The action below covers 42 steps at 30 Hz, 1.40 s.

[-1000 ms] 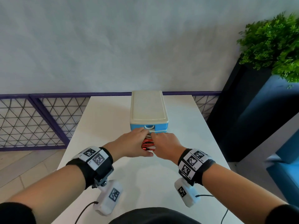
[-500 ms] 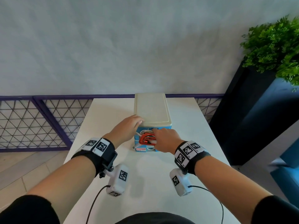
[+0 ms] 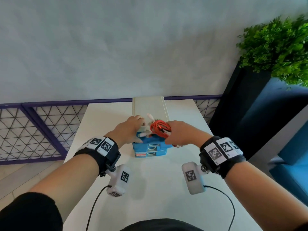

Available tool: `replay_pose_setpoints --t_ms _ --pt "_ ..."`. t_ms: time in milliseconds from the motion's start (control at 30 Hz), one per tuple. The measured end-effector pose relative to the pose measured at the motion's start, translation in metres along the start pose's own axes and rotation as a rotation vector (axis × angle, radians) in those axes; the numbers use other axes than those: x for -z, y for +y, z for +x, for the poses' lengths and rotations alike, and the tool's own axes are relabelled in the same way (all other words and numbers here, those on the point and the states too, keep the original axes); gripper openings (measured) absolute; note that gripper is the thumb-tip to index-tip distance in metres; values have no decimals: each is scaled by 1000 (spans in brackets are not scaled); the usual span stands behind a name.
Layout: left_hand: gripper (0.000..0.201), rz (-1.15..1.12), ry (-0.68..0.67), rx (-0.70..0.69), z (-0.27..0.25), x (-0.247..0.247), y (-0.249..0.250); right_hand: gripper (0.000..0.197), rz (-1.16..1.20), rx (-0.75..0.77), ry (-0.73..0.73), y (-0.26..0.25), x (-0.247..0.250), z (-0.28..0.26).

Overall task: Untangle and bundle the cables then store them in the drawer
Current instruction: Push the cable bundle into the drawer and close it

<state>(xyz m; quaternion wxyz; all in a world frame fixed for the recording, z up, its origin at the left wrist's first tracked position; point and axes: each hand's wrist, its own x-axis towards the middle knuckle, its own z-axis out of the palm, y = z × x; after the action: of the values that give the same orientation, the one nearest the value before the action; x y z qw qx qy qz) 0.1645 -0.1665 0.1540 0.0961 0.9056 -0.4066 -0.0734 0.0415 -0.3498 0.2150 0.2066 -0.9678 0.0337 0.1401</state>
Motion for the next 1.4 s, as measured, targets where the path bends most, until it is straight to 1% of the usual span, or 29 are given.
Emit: replay_pose_setpoints --t_ms 67,133,200,267,300,367,433,500,533,567,633,700,767,867,933,1000,1033,1100,1133,1200,1267,1300,1333,1400 --pt "82 65 -98 -8 -1 1 1 30 -42 -71 5 0 7 3" --pt "95 120 -179 -4 -2 3 3 30 -135 -121 -20 -2 9 5" --pt "101 60 -216 22 -1 3 2 30 -285 -143 -58 -7 4 4" --pt "101 -10 -222 26 -2 6 -1 25 -455 -145 -72 -14 -7 4" --pt "95 -51 -226 24 -4 9 -2 22 -526 -148 -71 -17 -12 6" --pt "70 -177 -213 54 -9 14 -3 15 -636 -155 -81 -26 -23 9" --pt "49 -248 -179 67 -16 17 -4 10 -711 -163 -110 -35 -30 14" --pt "36 -279 -151 54 -21 17 -5 10 -764 -158 -141 -43 -34 20" --pt "33 -312 -149 42 -23 17 -5 15 -782 -150 -150 -46 -35 24" --pt "33 -343 -159 25 -25 16 -4 21 -785 -142 -156 -48 -36 28" --pt "41 -350 -179 -28 -26 14 -2 28 -731 -146 -156 -48 -38 36" --pt "47 -275 -203 -39 -25 8 -4 33 -659 -171 -134 -48 -41 44" --pt "48 -224 -230 -33 -23 1 -7 33 -597 -222 -102 -48 -47 52" --pt "45 -240 -196 -32 -20 -11 -10 30 -481 -294 -44 -46 -54 57" --pt "52 -86 -162 -70 -18 -22 -14 34 -392 -313 -1 -43 -57 57" --pt "60 33 -137 -69 -19 -32 -16 48 -284 -262 41 -39 -60 56" --pt "61 60 -125 -60 -20 -34 -15 53 -240 -201 46 -37 -62 56" --pt "57 91 -107 -58 -23 -34 -9 56 -174 -63 37 -32 -65 54" --pt "55 99 -94 -59 -25 -34 -8 57 -144 -51 28 -30 -65 52" --pt "53 108 -66 -66 -28 -32 -5 66 -122 -124 19 -27 -66 46" --pt "52 99 -48 -76 -29 -31 -4 73 -110 -167 62 -22 -72 36" --pt "51 80 -45 -77 -30 -31 -4 71 -129 -139 94 -20 -74 28" --pt "50 49 -45 -71 -31 -29 -2 65 -163 -78 137 -18 -77 20" --pt "47 -40 -41 -45 -32 -26 0 49 -271 70 187 -12 -86 8"
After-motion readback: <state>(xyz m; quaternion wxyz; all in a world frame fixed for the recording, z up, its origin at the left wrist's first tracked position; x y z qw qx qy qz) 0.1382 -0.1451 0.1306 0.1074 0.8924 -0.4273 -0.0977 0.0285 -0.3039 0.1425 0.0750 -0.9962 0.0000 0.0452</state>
